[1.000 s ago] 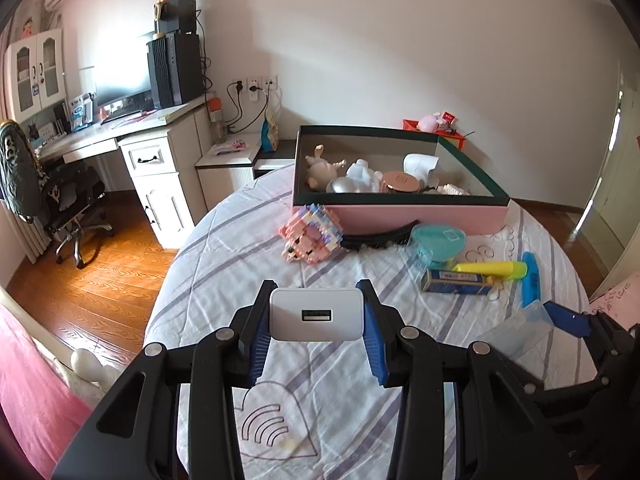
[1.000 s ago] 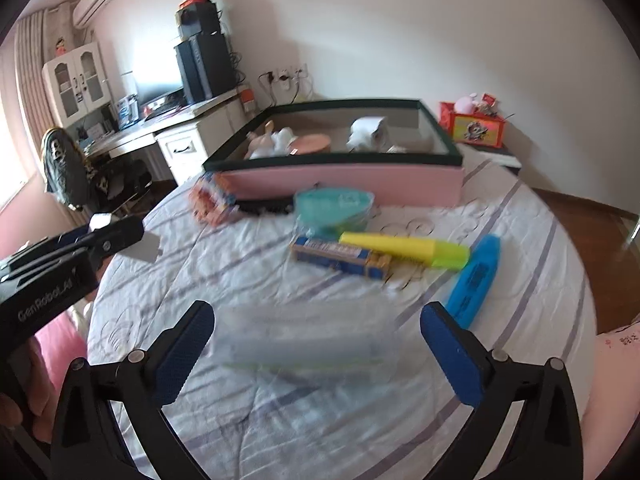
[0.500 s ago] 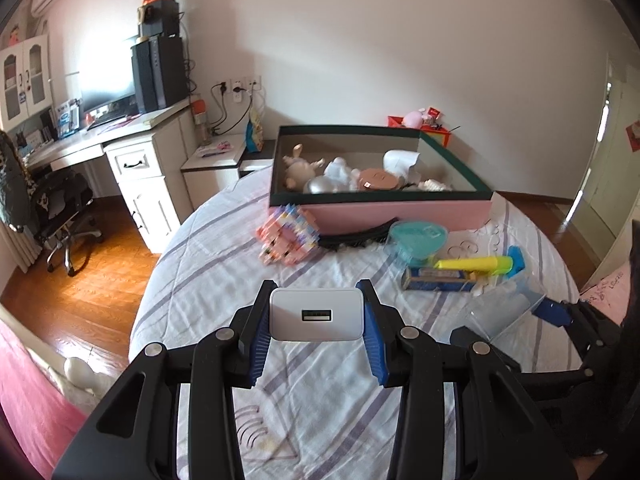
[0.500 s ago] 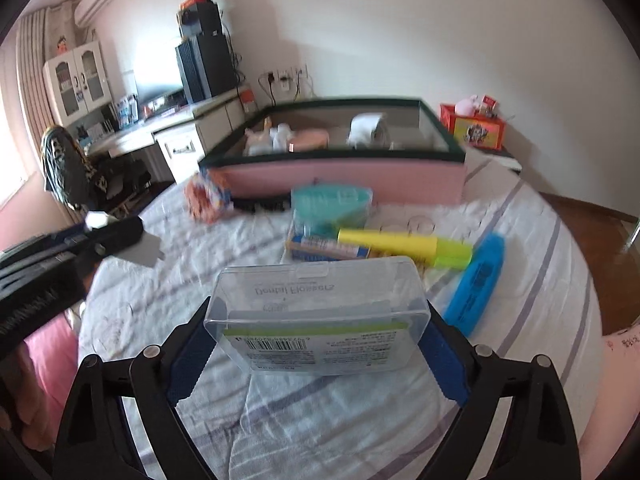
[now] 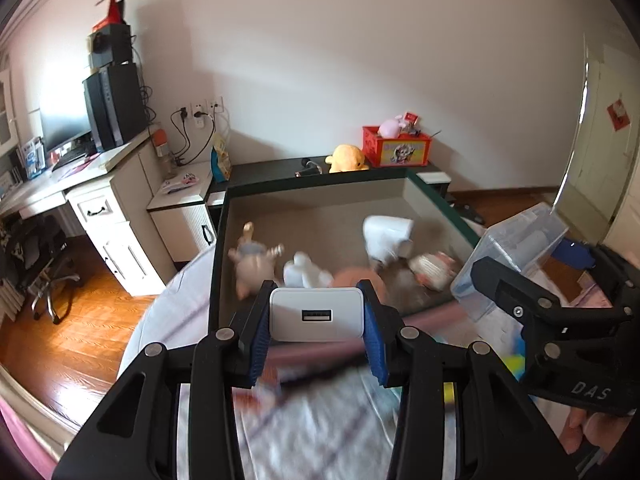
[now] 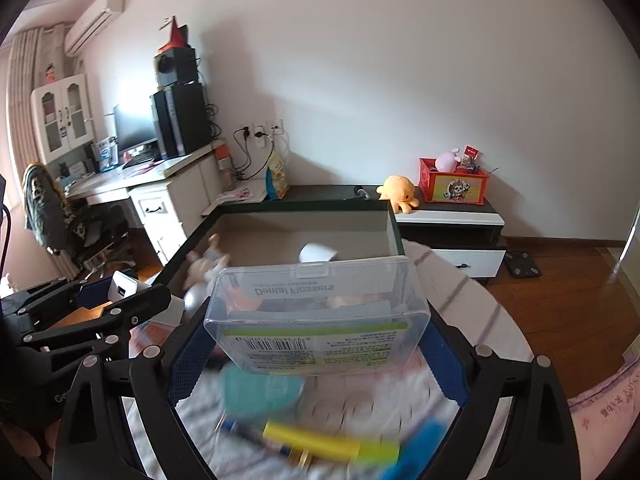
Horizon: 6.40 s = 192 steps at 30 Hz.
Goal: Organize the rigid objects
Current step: 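Carry the charger and flossers box into the pink box and open both tools, then pull both tools back from the box, then grasp the pink block figure with the left tool while the right tool grasps the teal round case, then carry the block figure and teal case into the pink box and release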
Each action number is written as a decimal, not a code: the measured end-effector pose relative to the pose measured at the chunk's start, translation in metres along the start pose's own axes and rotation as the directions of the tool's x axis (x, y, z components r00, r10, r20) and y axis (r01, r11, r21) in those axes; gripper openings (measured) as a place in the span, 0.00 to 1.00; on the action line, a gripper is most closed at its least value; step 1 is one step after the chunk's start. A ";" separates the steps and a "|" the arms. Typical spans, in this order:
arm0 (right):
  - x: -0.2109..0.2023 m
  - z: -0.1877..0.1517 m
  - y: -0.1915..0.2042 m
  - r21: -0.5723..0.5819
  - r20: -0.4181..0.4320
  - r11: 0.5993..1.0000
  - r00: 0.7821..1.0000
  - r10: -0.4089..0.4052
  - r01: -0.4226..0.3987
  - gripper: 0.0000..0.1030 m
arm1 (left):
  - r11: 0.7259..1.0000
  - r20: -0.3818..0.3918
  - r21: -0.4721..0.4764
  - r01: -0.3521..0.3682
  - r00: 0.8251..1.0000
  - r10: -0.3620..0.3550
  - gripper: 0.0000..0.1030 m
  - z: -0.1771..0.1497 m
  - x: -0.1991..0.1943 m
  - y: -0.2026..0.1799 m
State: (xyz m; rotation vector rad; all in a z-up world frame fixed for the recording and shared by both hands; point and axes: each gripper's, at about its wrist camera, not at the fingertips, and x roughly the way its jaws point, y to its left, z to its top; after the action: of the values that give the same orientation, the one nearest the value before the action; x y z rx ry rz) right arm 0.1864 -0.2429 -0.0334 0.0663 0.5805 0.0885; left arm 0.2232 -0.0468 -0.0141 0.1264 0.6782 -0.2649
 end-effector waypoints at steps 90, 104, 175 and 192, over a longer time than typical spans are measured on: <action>-0.048 -0.099 0.007 0.089 -0.114 0.996 0.993 -0.018 0.028 1.00 | 0.975 -0.079 -0.162 -0.150 0.987 0.139 1.00 -0.112 -0.046 0.044; 0.058 -0.073 0.027 0.049 -0.298 0.999 0.955 0.016 -0.001 1.00 | 0.982 -0.224 -0.108 -0.156 0.966 0.129 1.00 -0.082 0.048 0.056; 0.011 0.000 -0.005 0.022 -0.074 0.999 0.997 0.031 -0.030 0.70 | 0.995 0.016 0.022 -0.100 0.995 0.100 0.57 0.004 0.000 0.003; 0.133 0.021 -0.034 0.083 -0.224 0.996 0.974 0.048 -0.030 0.78 | 0.988 -0.119 0.005 -0.154 0.981 0.154 0.86 0.038 0.110 0.020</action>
State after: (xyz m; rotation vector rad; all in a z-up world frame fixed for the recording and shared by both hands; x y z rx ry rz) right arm 0.3106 -0.2636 -0.0913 0.1461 0.8101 0.1117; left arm 0.3335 -0.0571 -0.0538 0.1906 0.7829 -0.1076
